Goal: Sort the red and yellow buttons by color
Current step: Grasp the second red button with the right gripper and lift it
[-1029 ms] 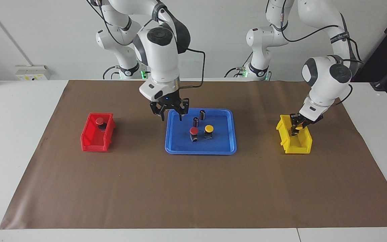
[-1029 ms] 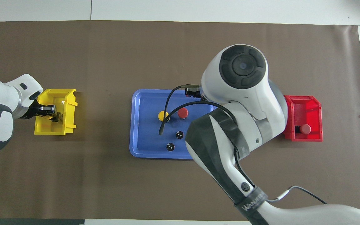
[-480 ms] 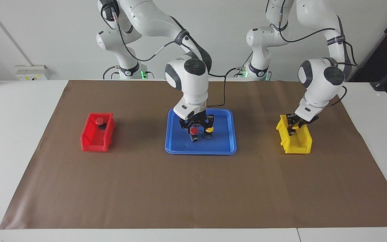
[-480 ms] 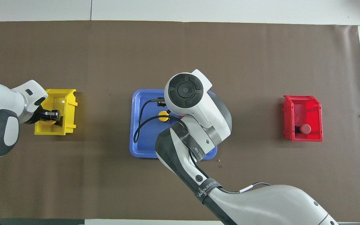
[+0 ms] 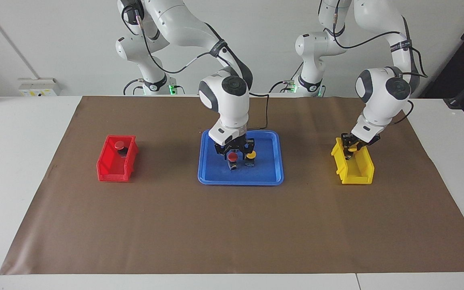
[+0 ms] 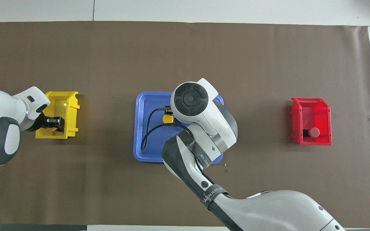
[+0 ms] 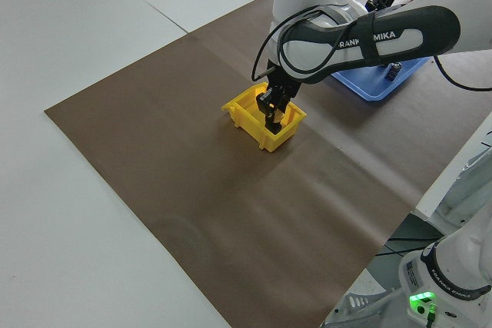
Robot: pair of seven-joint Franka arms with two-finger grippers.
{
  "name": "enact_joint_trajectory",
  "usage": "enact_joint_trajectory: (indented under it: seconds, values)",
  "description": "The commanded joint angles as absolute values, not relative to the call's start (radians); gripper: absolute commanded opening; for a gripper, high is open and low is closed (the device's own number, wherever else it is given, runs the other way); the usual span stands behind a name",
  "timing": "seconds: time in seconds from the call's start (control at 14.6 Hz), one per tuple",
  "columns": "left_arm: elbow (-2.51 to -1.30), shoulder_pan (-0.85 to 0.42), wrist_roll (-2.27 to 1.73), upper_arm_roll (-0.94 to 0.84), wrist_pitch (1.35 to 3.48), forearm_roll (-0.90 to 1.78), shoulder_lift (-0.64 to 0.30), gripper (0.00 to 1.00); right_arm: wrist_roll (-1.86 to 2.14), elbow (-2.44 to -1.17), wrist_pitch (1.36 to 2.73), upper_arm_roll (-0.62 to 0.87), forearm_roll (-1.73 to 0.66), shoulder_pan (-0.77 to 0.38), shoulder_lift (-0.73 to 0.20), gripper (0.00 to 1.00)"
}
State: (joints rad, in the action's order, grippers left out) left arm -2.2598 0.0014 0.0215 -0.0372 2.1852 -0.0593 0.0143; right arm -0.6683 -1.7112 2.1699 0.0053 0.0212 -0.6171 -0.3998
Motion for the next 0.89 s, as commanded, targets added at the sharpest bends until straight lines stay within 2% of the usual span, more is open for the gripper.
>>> enact_joint_trajectory:
  seconds: [0.0, 0.14, 0.34, 0.41, 0.48, 0.55, 0.62, 0.69, 0.82]
  values:
    - [-2.246, 0.014, 0.029, -0.041, 2.194, -0.069, 0.022, 0.63, -0.669, -1.798, 2.233, 0.011, 0.031, -0.609, -0.359, 0.69]
    - [-2.180, 0.003, 0.023, -0.041, 2.178, -0.069, -0.008, 0.63, -0.666, -1.813, 2.240, 0.011, 0.031, -0.609, -0.354, 0.59]
    - [-1.981, -0.021, 0.015, -0.044, 2.044, -0.066, -0.038, 0.63, -0.658, -1.798, 2.227, 0.011, 0.031, -0.604, -0.356, 0.20]
    - [-1.900, -0.044, -0.007, -0.048, 1.981, -0.063, -0.050, 0.66, -0.658, -1.760, 2.203, 0.011, 0.031, -0.601, -0.360, 0.15]
    - [-1.840, -0.095, -0.091, -0.048, 1.950, -0.063, -0.066, 0.88, -0.643, -1.711, 2.137, 0.009, 0.031, -0.592, -0.360, 0.14]
    - [-1.820, -0.160, -0.188, -0.046, 1.953, -0.070, -0.071, 0.99, -0.605, -1.648, 2.052, 0.000, 0.032, -0.578, -0.354, 0.14]
    - [-1.822, -0.213, -0.260, -0.048, 1.976, -0.071, -0.072, 1.00, -0.573, -1.626, 1.973, -0.005, 0.032, -0.533, -0.322, 0.14]
    - [-1.835, -0.256, -0.306, -0.049, 2.006, -0.071, -0.074, 1.00, -0.499, -1.659, 1.929, -0.003, 0.032, -0.455, -0.242, 0.14]
    - [-1.845, -0.346, -0.397, -0.051, 2.045, -0.063, -0.103, 1.00, -0.300, -1.786, 1.898, -0.005, 0.032, -0.297, -0.111, 0.14]
